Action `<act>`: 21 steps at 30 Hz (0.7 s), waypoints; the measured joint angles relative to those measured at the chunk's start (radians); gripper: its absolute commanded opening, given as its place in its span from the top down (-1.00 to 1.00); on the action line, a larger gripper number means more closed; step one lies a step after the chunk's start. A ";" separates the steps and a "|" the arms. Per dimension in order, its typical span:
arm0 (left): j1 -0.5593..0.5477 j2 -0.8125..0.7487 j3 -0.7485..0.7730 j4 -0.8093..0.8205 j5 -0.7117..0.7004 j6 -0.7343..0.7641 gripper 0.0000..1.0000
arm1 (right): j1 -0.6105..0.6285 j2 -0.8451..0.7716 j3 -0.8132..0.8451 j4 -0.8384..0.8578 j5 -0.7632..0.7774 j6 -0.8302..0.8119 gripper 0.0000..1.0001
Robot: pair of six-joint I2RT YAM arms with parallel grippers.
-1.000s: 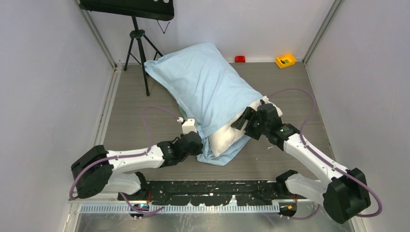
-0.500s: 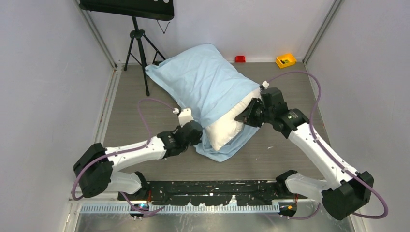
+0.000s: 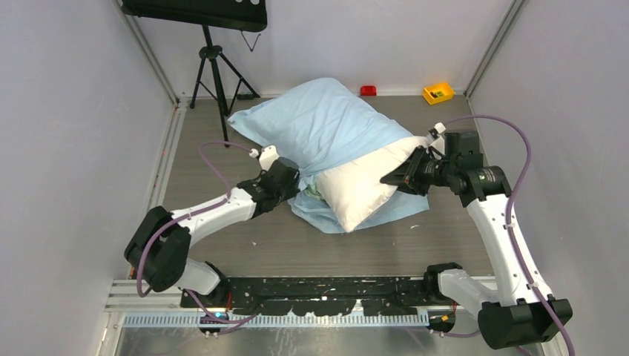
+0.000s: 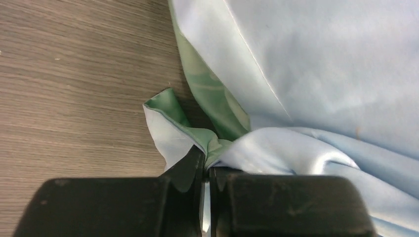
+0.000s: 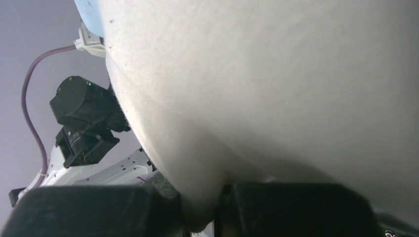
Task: Remove the pillowcase from the pillow
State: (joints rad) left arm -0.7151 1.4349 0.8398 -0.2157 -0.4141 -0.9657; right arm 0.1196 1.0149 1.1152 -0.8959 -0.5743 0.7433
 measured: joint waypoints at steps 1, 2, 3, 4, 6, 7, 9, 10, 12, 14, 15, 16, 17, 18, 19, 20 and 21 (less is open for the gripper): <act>0.010 -0.005 0.001 -0.005 0.004 -0.002 0.84 | -0.008 -0.002 0.005 -0.006 -0.012 -0.005 0.99; 0.019 -0.013 0.001 -0.014 0.007 -0.004 0.81 | -0.012 -0.008 0.005 -0.009 -0.029 -0.008 1.00; 0.028 -0.026 0.001 -0.033 0.007 -0.005 0.76 | -0.013 -0.010 0.005 -0.010 -0.034 -0.009 0.99; 0.036 -0.043 0.001 -0.058 0.006 -0.003 0.63 | -0.014 -0.012 0.005 -0.013 -0.038 -0.013 1.00; 0.052 -0.093 0.001 -0.126 0.005 0.003 0.40 | -0.020 -0.017 0.005 -0.021 -0.028 -0.027 0.99; 0.058 -0.123 0.001 -0.154 0.008 0.013 0.25 | -0.023 -0.020 0.005 -0.027 -0.014 -0.036 1.00; 0.063 -0.219 -0.002 -0.196 0.043 0.065 -0.30 | -0.026 -0.024 0.003 -0.034 0.003 -0.055 0.99; 0.064 -0.277 -0.006 -0.208 0.064 0.095 -0.53 | -0.027 -0.026 -0.001 -0.032 0.005 -0.058 1.00; 0.064 -0.406 -0.018 -0.205 0.120 0.149 -0.65 | -0.030 -0.029 -0.023 -0.016 -0.006 -0.060 1.00; 0.064 -0.505 -0.019 -0.196 0.175 0.203 -0.75 | -0.027 -0.027 -0.057 -0.003 -0.019 -0.060 0.99; 0.064 -0.550 -0.017 -0.182 0.220 0.245 -0.78 | -0.019 -0.026 -0.068 -0.003 -0.017 -0.060 0.99; 0.063 -0.564 -0.010 -0.179 0.253 0.272 -0.79 | -0.002 -0.022 -0.076 -0.005 -0.006 -0.061 0.99; 0.062 -0.576 0.013 -0.179 0.306 0.312 -0.79 | 0.022 -0.019 -0.078 -0.006 0.015 -0.063 1.00; 0.059 -0.571 0.037 -0.177 0.340 0.344 -0.78 | 0.052 -0.016 -0.078 -0.003 0.036 -0.064 1.00; 0.053 -0.551 0.071 -0.177 0.375 0.376 -0.78 | 0.099 -0.014 -0.078 0.004 0.065 -0.064 1.00; 0.047 -0.529 0.105 -0.174 0.404 0.405 -0.77 | 0.148 -0.011 -0.078 0.010 0.087 -0.064 1.00; 0.040 -0.509 0.134 -0.170 0.425 0.430 -0.77 | 0.188 -0.006 -0.078 0.015 0.103 -0.063 0.99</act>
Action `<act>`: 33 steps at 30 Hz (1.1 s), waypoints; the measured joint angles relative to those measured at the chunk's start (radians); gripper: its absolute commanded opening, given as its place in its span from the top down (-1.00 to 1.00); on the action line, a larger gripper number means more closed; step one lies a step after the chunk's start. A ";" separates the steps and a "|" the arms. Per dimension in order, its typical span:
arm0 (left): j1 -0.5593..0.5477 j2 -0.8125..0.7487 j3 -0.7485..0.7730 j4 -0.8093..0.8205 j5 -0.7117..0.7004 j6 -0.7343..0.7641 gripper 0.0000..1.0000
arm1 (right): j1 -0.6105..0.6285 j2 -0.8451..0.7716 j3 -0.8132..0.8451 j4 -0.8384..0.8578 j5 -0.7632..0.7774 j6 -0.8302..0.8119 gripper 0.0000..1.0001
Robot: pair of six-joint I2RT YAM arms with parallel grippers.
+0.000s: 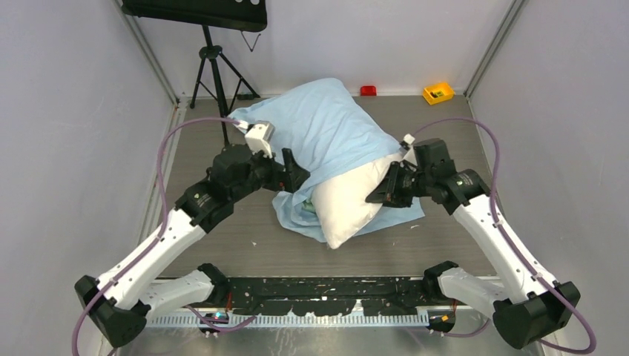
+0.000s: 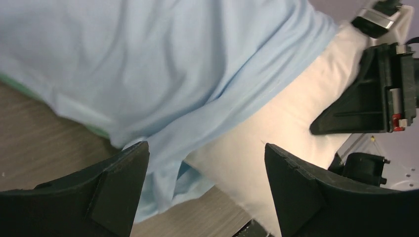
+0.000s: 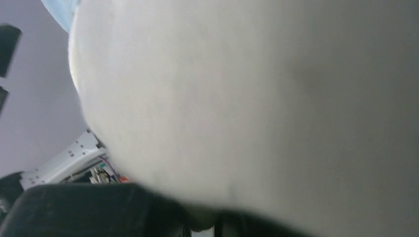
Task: Remove the pillowcase from the pillow
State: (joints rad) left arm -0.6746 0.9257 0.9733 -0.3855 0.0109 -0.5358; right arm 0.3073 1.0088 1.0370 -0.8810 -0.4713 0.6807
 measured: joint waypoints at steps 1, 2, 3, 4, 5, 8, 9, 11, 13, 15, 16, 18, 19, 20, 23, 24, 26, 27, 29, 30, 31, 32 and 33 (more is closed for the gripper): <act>-0.010 0.033 0.032 0.003 0.019 0.025 -0.77 | 0.040 0.009 0.000 0.006 0.015 0.002 0.99; -0.024 0.070 0.063 0.008 0.031 0.052 -0.77 | 0.075 0.020 0.000 0.013 0.027 0.005 1.00; -0.037 0.094 0.082 0.012 0.039 0.075 -0.77 | 0.100 0.031 0.000 0.018 0.035 0.007 1.00; -0.057 0.123 0.103 0.013 0.038 0.102 -0.76 | 0.115 0.037 0.000 0.021 0.042 0.011 1.00; -0.080 0.148 0.122 0.014 0.037 0.131 -0.76 | 0.126 0.040 -0.001 0.027 0.051 0.015 1.00; -0.150 0.222 0.178 0.013 0.023 0.211 -0.76 | 0.139 0.038 -0.002 0.039 0.070 0.027 1.00; -0.174 0.250 0.202 0.014 0.014 0.239 -0.76 | 0.139 0.036 -0.002 0.040 0.074 0.029 0.99; -0.212 0.309 0.253 0.014 -0.003 0.292 -0.76 | 0.141 0.035 -0.002 0.039 0.079 0.030 1.00; -0.235 0.358 0.293 0.014 -0.015 0.327 -0.73 | 0.143 0.034 -0.002 0.039 0.083 0.031 0.99; -0.241 0.410 0.340 0.000 -0.048 0.344 -0.65 | 0.143 0.030 -0.002 0.039 0.085 0.033 1.00; -0.240 0.447 0.377 -0.013 -0.073 0.355 -0.63 | 0.143 0.026 -0.002 0.040 0.086 0.034 0.99; -0.239 0.513 0.438 -0.031 -0.113 0.367 -0.59 | 0.143 0.018 -0.002 0.041 0.089 0.037 1.00; -0.239 0.540 0.460 -0.037 -0.128 0.370 -0.56 | 0.143 0.013 -0.001 0.042 0.090 0.037 1.00; -0.237 0.571 0.481 -0.047 -0.147 0.374 -0.51 | 0.143 0.007 0.000 0.043 0.092 0.037 1.00; -0.224 0.637 0.517 -0.074 -0.193 0.370 -0.22 | 0.143 -0.005 0.003 0.042 0.100 0.037 1.00; -0.220 0.659 0.536 -0.090 -0.208 0.359 -0.08 | 0.143 -0.008 0.004 0.039 0.106 0.037 1.00; -0.198 0.701 0.589 -0.127 -0.217 0.330 0.12 | 0.143 -0.011 0.005 0.032 0.120 0.037 1.00; -0.173 0.725 0.625 -0.143 -0.214 0.310 0.17 | 0.143 -0.014 0.005 0.028 0.126 0.037 0.99; -0.113 0.759 0.668 -0.148 -0.207 0.274 0.29 | 0.143 -0.024 0.008 0.024 0.135 0.036 1.00; -0.076 0.774 0.682 -0.148 -0.203 0.257 0.36 | 0.144 -0.032 0.010 0.024 0.139 0.035 0.99; -0.046 0.789 0.693 -0.148 -0.200 0.246 0.44 | 0.145 -0.041 0.014 0.021 0.145 0.034 0.99; -0.010 0.809 0.707 -0.149 -0.194 0.231 0.52 | 0.145 -0.053 0.020 0.017 0.154 0.032 1.00; 0.018 0.831 0.719 -0.148 -0.186 0.219 0.58 | 0.145 -0.065 0.025 0.014 0.161 0.031 0.99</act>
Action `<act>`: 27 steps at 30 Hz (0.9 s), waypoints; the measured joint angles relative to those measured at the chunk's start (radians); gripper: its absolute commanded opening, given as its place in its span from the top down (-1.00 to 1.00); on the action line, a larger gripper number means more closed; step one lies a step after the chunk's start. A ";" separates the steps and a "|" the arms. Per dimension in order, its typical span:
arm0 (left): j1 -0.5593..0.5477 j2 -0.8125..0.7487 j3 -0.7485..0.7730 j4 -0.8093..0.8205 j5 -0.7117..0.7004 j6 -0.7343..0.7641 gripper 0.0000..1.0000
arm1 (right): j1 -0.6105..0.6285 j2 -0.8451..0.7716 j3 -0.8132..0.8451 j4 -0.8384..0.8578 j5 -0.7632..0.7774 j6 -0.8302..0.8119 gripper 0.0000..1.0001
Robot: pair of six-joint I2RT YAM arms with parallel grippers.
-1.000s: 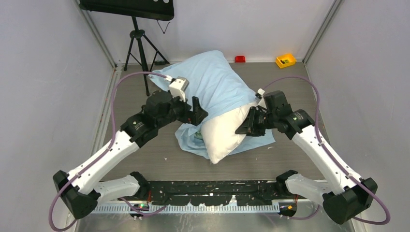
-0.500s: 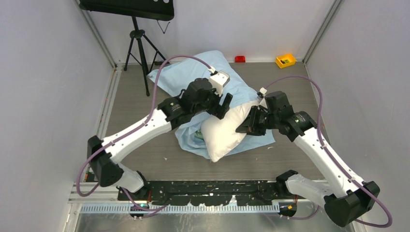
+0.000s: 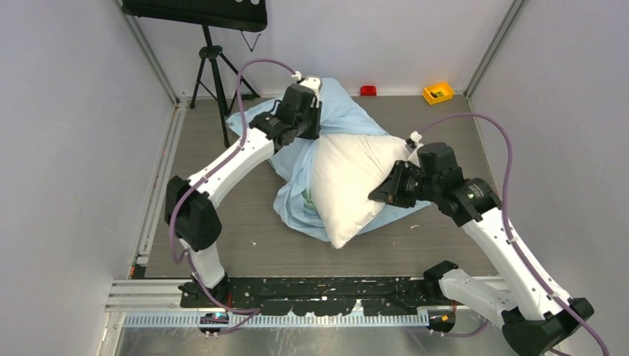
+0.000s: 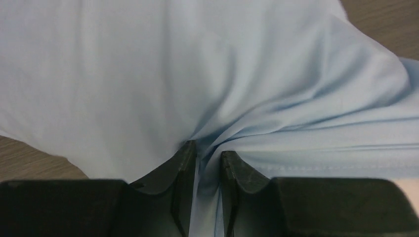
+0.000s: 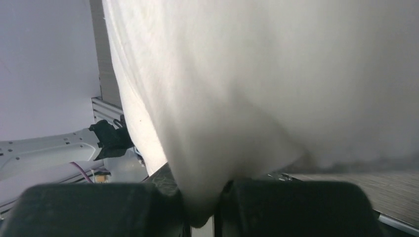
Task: Remove the pillowcase from the pillow
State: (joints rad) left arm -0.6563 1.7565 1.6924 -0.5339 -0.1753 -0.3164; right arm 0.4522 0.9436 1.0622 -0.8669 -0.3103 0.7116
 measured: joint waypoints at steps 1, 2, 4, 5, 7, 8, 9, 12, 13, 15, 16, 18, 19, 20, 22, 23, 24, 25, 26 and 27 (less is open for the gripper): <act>0.031 0.027 0.013 0.001 0.016 -0.013 0.62 | 0.000 -0.016 0.006 -0.004 0.012 -0.003 1.00; 0.054 0.049 0.021 0.002 0.034 -0.024 0.66 | 0.000 -0.032 0.011 -0.008 0.025 -0.004 0.99; 0.090 0.087 0.029 0.005 0.078 -0.045 0.69 | 0.000 -0.062 0.023 -0.017 0.051 -0.006 0.99; 0.103 0.101 0.029 0.006 0.101 -0.054 0.69 | 0.000 -0.075 0.028 -0.023 0.065 -0.008 0.99; 0.115 0.115 0.029 0.006 0.138 -0.069 0.67 | 0.000 -0.097 0.034 -0.035 0.086 -0.011 0.99; 0.118 0.118 0.030 0.006 0.156 -0.074 0.65 | 0.000 -0.105 0.037 -0.041 0.095 -0.012 1.00; 0.120 0.118 0.031 0.006 0.172 -0.077 0.62 | 0.000 -0.110 0.041 -0.048 0.103 -0.014 0.99; 0.125 0.115 0.030 0.008 0.204 -0.079 0.47 | 0.000 -0.116 0.047 -0.055 0.108 -0.021 0.99; 0.129 0.111 0.023 0.011 0.215 -0.081 0.39 | 0.000 -0.116 0.047 -0.059 0.108 -0.022 0.99; 0.139 0.088 -0.002 0.019 0.233 -0.085 0.20 | 0.000 -0.116 0.047 -0.064 0.104 -0.022 1.00; 0.144 0.071 -0.018 0.022 0.240 -0.088 0.09 | 0.000 -0.115 0.047 -0.065 0.100 -0.022 1.00; 0.154 0.020 -0.059 0.022 0.246 -0.090 -0.11 | 0.000 -0.114 0.047 -0.068 0.090 -0.022 0.99; 0.159 -0.014 -0.082 0.020 0.247 -0.091 -0.20 | 0.000 -0.114 0.047 -0.069 0.084 -0.022 0.99; 0.161 -0.047 -0.103 0.018 0.247 -0.088 -0.27 | 0.001 -0.114 0.047 -0.069 0.078 -0.021 1.00; 0.160 -0.116 -0.138 0.004 0.249 -0.084 -0.43 | 0.002 -0.112 0.047 -0.068 0.069 -0.021 0.99; 0.154 -0.153 -0.154 -0.003 0.249 -0.080 -0.54 | 0.003 -0.109 0.047 -0.067 0.062 -0.021 0.99; 0.146 -0.193 -0.172 -0.011 0.249 -0.076 -0.68 | 0.003 -0.105 0.047 -0.066 0.057 -0.021 0.99; 0.136 -0.238 -0.188 -0.022 0.248 -0.072 -0.84 | 0.004 -0.099 0.047 -0.064 0.050 -0.021 0.99; 0.124 -0.286 -0.204 -0.034 0.244 -0.070 -0.97 | 0.004 -0.093 0.046 -0.061 0.044 -0.020 0.99; 0.111 -0.322 -0.212 -0.045 0.241 -0.065 -0.99 | 0.004 -0.088 0.045 -0.058 0.039 -0.018 0.99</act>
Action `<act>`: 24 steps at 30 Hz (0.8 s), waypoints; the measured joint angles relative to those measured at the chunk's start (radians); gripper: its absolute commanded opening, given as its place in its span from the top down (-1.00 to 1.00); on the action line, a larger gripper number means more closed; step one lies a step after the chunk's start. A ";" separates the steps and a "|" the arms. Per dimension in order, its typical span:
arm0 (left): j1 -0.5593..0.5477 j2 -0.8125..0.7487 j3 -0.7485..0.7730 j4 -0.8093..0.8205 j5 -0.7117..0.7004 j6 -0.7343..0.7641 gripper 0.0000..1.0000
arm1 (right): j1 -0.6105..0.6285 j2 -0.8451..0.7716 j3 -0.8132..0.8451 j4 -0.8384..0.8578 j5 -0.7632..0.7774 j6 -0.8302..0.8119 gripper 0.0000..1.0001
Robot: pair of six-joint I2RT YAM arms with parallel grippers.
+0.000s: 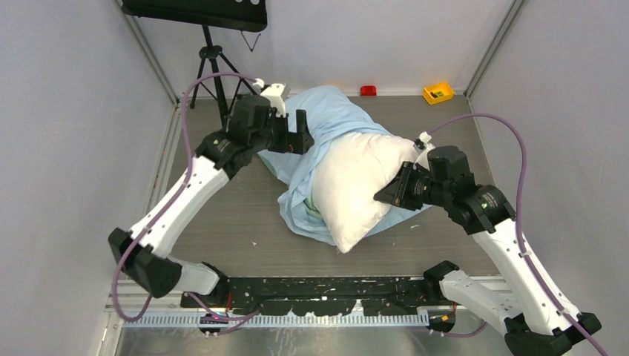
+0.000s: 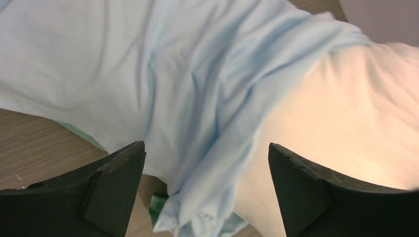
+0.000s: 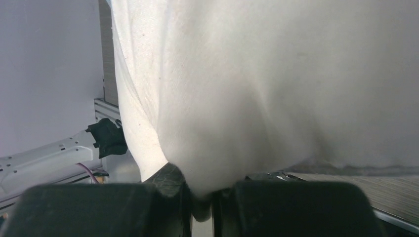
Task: Remove the pillowcase from the pillow
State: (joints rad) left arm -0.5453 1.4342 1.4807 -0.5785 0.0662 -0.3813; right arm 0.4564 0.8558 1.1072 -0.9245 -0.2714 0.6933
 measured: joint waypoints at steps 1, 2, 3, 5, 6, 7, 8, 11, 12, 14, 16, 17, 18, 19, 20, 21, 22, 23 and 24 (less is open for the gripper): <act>-0.019 -0.039 -0.008 -0.009 -0.008 0.000 -0.99 | 0.000 0.004 -0.002 0.003 -0.003 0.002 0.99; -0.042 -0.076 -0.016 -0.016 -0.020 0.000 -0.99 | 0.000 0.008 -0.002 0.004 -0.005 0.004 0.99; -0.071 -0.109 -0.020 -0.026 -0.027 -0.001 -0.99 | 0.000 0.011 -0.002 0.004 -0.004 0.006 1.00; -0.149 -0.166 -0.025 -0.044 -0.050 0.001 -0.99 | 0.000 0.018 -0.002 0.005 -0.004 0.009 0.99; -0.178 -0.182 -0.025 -0.051 -0.058 0.002 -0.99 | 0.000 0.022 -0.002 0.005 -0.004 0.010 1.00; -0.217 -0.195 -0.027 -0.058 -0.070 0.004 -0.99 | 0.000 0.026 -0.002 0.005 -0.004 0.012 0.99; -0.250 -0.204 -0.029 -0.065 -0.080 0.004 -0.99 | 0.000 0.031 -0.002 0.006 -0.005 0.013 0.99; -0.385 -0.222 -0.046 -0.087 -0.134 0.003 -0.99 | 0.000 0.053 -0.003 0.016 -0.007 0.021 1.00; -0.434 -0.224 -0.054 -0.094 -0.158 -0.001 -0.99 | 0.000 0.060 -0.003 0.021 -0.008 0.024 0.99; -0.514 -0.227 -0.067 -0.101 -0.193 -0.006 -0.99 | 0.000 0.063 -0.008 0.035 -0.010 0.033 0.99; -0.590 -0.228 -0.081 -0.107 -0.228 -0.013 -0.99 | 0.000 0.063 -0.016 0.049 -0.013 0.044 1.00; -0.634 -0.228 -0.086 -0.113 -0.246 -0.014 -0.99 | 0.000 0.063 -0.020 0.056 -0.016 0.048 0.99; -0.665 -0.227 -0.088 -0.118 -0.261 -0.015 -0.99 | 0.000 0.063 -0.024 0.060 -0.019 0.052 0.99; -0.697 -0.226 -0.088 -0.124 -0.282 -0.015 -0.99 | 0.000 0.063 -0.028 0.063 -0.020 0.056 0.99; -0.727 -0.224 -0.087 -0.130 -0.307 -0.013 -0.99 | 0.000 0.063 -0.030 0.064 -0.022 0.060 0.99; -0.757 -0.217 -0.083 -0.140 -0.338 -0.008 -0.99 | 0.000 0.063 -0.031 0.066 -0.024 0.065 0.99; -0.787 -0.204 -0.072 -0.154 -0.373 -0.003 -0.99 | 0.000 0.065 -0.032 0.070 -0.027 0.069 0.99; -0.807 -0.191 -0.061 -0.168 -0.399 0.002 -0.99 | 0.000 0.068 -0.032 0.072 -0.030 0.072 0.99; -0.830 -0.167 -0.040 -0.188 -0.435 0.010 -1.00 | 0.000 0.071 -0.033 0.078 -0.034 0.076 1.00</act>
State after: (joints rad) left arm -1.3754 1.2675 1.4406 -0.7670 -0.3683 -0.3717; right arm 0.4564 0.9272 1.0744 -0.8467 -0.3058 0.7692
